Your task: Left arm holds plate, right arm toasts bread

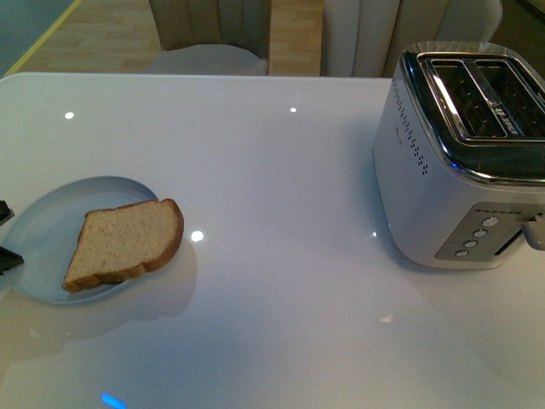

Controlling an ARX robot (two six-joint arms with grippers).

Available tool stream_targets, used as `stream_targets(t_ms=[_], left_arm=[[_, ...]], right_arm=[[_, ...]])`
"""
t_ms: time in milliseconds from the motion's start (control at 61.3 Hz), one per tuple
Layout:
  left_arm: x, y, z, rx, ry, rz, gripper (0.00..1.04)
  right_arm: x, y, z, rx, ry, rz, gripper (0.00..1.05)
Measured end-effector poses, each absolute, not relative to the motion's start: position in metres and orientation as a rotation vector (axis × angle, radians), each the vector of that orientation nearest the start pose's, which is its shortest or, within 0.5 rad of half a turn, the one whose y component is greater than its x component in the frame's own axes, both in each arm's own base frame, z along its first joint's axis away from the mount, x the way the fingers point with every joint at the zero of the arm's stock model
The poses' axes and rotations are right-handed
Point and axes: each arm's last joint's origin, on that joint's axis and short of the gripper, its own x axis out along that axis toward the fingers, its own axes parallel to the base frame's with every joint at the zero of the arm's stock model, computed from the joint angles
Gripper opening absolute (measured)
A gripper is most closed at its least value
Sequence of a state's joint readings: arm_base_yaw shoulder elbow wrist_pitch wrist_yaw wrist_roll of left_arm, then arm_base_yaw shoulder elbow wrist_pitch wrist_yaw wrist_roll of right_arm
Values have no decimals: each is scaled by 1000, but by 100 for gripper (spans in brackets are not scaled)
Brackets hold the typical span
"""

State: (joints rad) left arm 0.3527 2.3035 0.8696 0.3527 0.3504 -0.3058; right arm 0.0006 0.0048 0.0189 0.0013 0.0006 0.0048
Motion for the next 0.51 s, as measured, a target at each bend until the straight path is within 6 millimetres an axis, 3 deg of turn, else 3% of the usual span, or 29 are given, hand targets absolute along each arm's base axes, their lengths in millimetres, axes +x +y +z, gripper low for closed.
stream_targets(t_ms=[245, 505], left_arm=[[317, 117, 25, -727, 903, 186, 3], [305, 96, 71, -780, 869, 125, 3]], right_arm=[[97, 0, 170, 5, -15, 0, 96], [97, 0, 170, 5, -15, 0, 96]])
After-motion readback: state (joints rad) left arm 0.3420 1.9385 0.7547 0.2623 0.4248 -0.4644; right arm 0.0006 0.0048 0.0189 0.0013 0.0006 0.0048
